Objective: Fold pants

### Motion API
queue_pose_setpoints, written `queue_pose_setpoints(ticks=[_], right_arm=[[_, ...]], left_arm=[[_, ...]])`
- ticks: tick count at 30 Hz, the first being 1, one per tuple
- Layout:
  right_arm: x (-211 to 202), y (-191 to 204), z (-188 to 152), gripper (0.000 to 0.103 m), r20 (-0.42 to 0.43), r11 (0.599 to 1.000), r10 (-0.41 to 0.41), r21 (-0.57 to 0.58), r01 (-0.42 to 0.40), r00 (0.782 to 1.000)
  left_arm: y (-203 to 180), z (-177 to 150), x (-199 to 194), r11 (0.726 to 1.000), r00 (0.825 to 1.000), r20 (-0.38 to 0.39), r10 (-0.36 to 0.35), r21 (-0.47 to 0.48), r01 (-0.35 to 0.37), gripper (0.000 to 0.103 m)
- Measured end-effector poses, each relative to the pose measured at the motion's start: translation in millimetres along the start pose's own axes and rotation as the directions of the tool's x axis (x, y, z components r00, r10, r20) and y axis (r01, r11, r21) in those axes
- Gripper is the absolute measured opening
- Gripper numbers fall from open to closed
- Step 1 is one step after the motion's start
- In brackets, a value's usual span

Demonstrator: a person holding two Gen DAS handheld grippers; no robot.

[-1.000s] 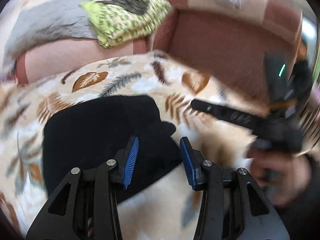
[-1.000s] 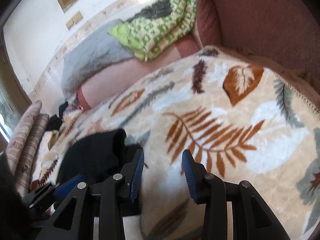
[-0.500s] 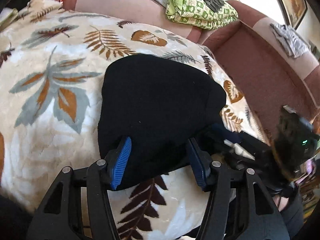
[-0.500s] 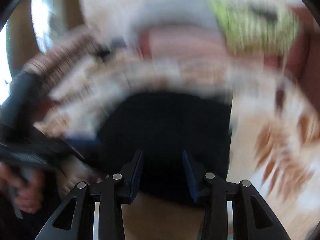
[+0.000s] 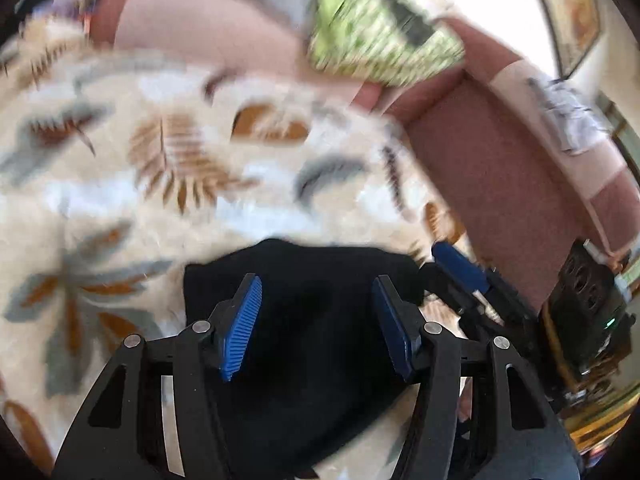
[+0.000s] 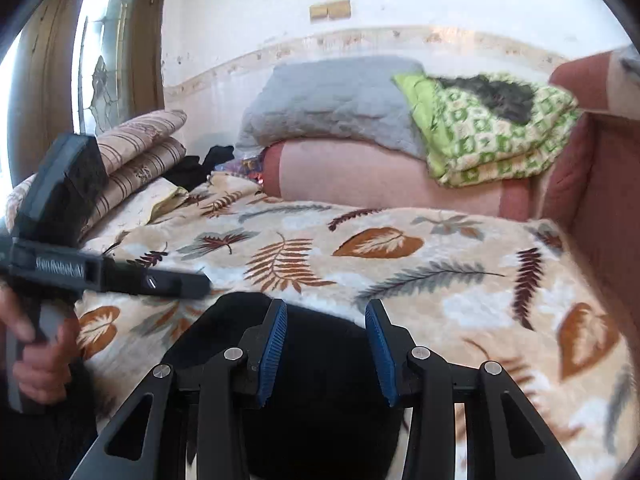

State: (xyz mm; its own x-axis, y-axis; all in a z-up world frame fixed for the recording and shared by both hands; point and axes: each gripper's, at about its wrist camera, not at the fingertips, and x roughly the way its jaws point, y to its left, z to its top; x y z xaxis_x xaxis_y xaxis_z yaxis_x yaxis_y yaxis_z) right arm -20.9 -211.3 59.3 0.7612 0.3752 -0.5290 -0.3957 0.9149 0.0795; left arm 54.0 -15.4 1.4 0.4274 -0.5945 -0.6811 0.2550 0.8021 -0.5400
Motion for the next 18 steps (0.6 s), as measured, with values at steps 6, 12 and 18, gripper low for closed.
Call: queue_pose_setpoints(ticks=[6,12,18], right_arm=[[72,-17,-35,0.041,-0.259,0.995,0.027,0.103,-0.001,0.966],[67,-17,-31,0.042,-0.242,0.995,0.026,0.101,-0.001,0.97],[-2,8,-26,0.042,-0.057,0.996,-0.088,-0.029,0.087,0.994]], left_arm=[[9,-12,27,1.0,0.997,-0.072,0.015,0.003,-0.014,0.058],[15,-9,12,0.998,0.999,0.008,-0.034,-0.043,0.034,0.058],[-10,-19,-47,0.986,0.969,0.188,-0.163,0.069,0.152,0.064]])
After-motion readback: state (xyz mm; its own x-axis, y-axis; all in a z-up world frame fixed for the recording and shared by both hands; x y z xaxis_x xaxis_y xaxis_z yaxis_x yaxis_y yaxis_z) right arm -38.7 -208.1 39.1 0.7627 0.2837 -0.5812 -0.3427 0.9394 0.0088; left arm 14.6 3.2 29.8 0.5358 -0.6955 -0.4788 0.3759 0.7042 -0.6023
